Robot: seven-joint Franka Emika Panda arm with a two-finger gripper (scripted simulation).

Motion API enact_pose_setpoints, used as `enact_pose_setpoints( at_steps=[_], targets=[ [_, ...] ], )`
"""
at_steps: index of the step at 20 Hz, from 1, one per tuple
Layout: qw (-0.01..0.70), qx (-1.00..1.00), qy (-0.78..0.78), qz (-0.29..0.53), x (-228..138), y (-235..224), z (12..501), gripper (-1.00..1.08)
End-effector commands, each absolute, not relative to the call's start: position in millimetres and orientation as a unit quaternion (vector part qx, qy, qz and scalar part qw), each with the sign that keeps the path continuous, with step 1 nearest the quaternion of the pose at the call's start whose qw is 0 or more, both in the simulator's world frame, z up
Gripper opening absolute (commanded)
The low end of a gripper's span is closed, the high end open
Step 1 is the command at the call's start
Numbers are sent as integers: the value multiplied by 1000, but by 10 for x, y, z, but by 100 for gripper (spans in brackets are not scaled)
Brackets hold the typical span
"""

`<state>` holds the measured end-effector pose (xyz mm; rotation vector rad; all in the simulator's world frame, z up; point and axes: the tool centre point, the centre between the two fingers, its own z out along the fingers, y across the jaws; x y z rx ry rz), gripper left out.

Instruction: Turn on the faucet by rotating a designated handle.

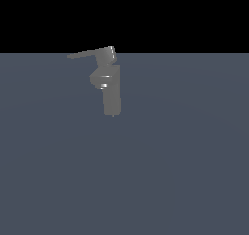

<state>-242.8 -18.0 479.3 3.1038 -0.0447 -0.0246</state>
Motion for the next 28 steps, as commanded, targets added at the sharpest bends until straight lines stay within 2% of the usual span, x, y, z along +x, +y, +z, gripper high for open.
enact_pose_setpoints(
  at_steps=[1,17,28],
  targets=[
    [19,1000,-14,-8,-2428,-180,4793,-100],
    [16,1000,-19,-12,-2412,-338,4813,-100],
    [-4,997,-78,-21,-2087,-268,4855,-100]
  ],
)
